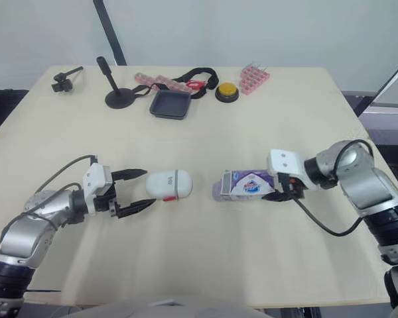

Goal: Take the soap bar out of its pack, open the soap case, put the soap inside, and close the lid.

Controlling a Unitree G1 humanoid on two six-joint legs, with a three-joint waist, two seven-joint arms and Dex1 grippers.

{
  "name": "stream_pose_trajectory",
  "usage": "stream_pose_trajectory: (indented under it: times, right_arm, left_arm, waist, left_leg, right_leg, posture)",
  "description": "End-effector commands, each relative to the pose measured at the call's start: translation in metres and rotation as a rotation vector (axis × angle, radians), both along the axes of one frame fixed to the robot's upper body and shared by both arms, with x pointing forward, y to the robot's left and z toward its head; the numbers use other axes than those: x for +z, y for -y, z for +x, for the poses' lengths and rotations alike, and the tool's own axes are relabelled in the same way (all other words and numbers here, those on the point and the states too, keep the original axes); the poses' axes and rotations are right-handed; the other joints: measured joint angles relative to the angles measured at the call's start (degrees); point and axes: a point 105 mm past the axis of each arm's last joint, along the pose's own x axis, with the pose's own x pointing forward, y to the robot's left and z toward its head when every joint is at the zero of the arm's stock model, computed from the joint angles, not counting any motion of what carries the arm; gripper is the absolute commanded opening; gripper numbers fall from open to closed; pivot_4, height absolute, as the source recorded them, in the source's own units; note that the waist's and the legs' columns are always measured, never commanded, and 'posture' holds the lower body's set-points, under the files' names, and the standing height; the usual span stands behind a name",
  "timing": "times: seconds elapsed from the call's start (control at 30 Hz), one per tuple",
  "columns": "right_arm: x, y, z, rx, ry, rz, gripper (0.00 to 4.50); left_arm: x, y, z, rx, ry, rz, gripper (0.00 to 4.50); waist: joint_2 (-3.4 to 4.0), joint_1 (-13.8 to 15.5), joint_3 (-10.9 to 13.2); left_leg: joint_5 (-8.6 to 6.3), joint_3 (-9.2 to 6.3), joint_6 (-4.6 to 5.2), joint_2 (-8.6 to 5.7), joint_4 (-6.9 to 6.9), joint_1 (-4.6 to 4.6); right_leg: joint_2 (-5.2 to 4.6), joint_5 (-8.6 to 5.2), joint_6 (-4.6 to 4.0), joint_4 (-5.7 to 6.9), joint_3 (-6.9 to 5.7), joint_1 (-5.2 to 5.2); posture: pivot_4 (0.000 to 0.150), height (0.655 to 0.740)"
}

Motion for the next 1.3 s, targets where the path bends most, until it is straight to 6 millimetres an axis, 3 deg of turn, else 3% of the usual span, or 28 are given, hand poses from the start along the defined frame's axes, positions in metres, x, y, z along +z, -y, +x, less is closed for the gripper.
stream_pose_trajectory:
  times: [0.03, 0.2, 0.6, 0.77, 0.87, 1.0, 1.13, 1.2, 1.3]
  right_arm:
    - [0.003, 0.002, 0.002, 0.017, 0.038, -0.025, 3.05]
    - [0.002, 0.001, -0.016, 0.066, -0.004, -0.017, 3.05]
    - [0.002, 0.032, -0.024, -0.038, 0.001, -0.06, 3.05]
    - [0.018, 0.049, -0.027, -0.11, 0.048, -0.01, 3.05]
    - [0.026, 0.069, -0.02, -0.235, 0.104, 0.019, 3.05]
    - [0.038, 0.085, 0.007, -0.496, 0.223, 0.15, 3.05]
    - [0.013, 0.083, 0.01, -0.673, 0.169, 0.181, 3.05]
    - [0.0, 0.095, 0.015, -0.826, 0.144, 0.176, 3.05]
    - [-0.001, 0.114, 0.025, -1.049, 0.124, 0.252, 3.05]
  left_arm:
    - [0.006, 0.002, 0.003, -0.01, 0.032, -0.006, 4.5]
    - [0.007, 0.002, 0.003, -0.01, 0.036, -0.007, 4.5]
    - [0.005, 0.002, 0.003, -0.009, 0.03, -0.007, 4.5]
    - [0.004, 0.0, 0.002, -0.009, 0.026, -0.003, 4.5]
    - [0.003, -0.001, 0.001, -0.008, 0.022, -0.001, 4.5]
    - [0.002, -0.001, 0.001, -0.007, 0.02, -0.002, 4.5]
    - [0.002, 0.0, 0.002, -0.003, 0.021, -0.005, 4.5]
    - [0.003, 0.0, 0.004, 0.001, 0.023, -0.01, 4.5]
    - [0.002, 0.001, 0.004, 0.003, 0.024, -0.013, 4.5]
  waist:
    - [0.0, -0.1, 0.0]
    - [0.0, 0.1, 0.0]
    - [0.0, 0.1, 0.0]
    - [0.01, 0.2, 0.0]
    - [0.01, 0.2, 0.0]
    - [0.0, -0.1, 0.0]
    - [0.03, -0.1, 0.0]
    - [0.05, 0.2, 0.0]
    - [0.11, 0.3, 0.0]
  left_leg:
    - [0.0, 0.0, 0.0, 0.01, 0.0, 0.01]
    - [0.0, 0.0, 0.0, 0.0, 0.0, -0.02]
    - [-0.04, 0.01, 0.07, -0.01, -0.02, -0.02]
    - [-0.06, 0.01, 0.13, -0.01, -0.03, -0.02]
    - [-0.13, 0.02, 0.25, 0.0, -0.03, -0.01]
    - [-0.12, 0.02, 0.28, -0.02, -0.01, 0.0]
    - [0.01, 0.02, 0.08, -0.01, -0.06, 0.02]
    - [0.03, 0.02, 0.04, -0.01, -0.1, 0.01]
    - [0.03, 0.03, 0.03, -0.09, -0.08, -0.01]
  right_leg:
    - [0.01, 0.0, 0.0, 0.0, 0.0, 0.0]
    - [0.0, 0.0, 0.0, -0.01, 0.0, 0.0]
    - [-0.03, -0.01, -0.01, -0.05, 0.01, 0.0]
    - [-0.03, -0.01, -0.02, -0.06, 0.01, 0.0]
    - [-0.04, -0.09, -0.15, -0.06, 0.01, 0.0]
    - [-0.04, -0.13, -0.22, -0.05, 0.01, 0.0]
    - [0.0, -0.09, -0.15, -0.04, 0.01, 0.0]
    - [0.0, -0.02, -0.04, -0.08, -0.01, 0.0]
    - [-0.08, -0.01, -0.01, -0.11, 0.01, 0.0]
  posture:
    - [0.15, 0.74]
    - [0.15, 0.74]
    - [0.15, 0.74]
    - [0.15, 0.74]
    - [0.15, 0.74]
    - [0.15, 0.74]
    - [0.15, 0.74]
    - [0.15, 0.74]
    - [0.15, 0.74]
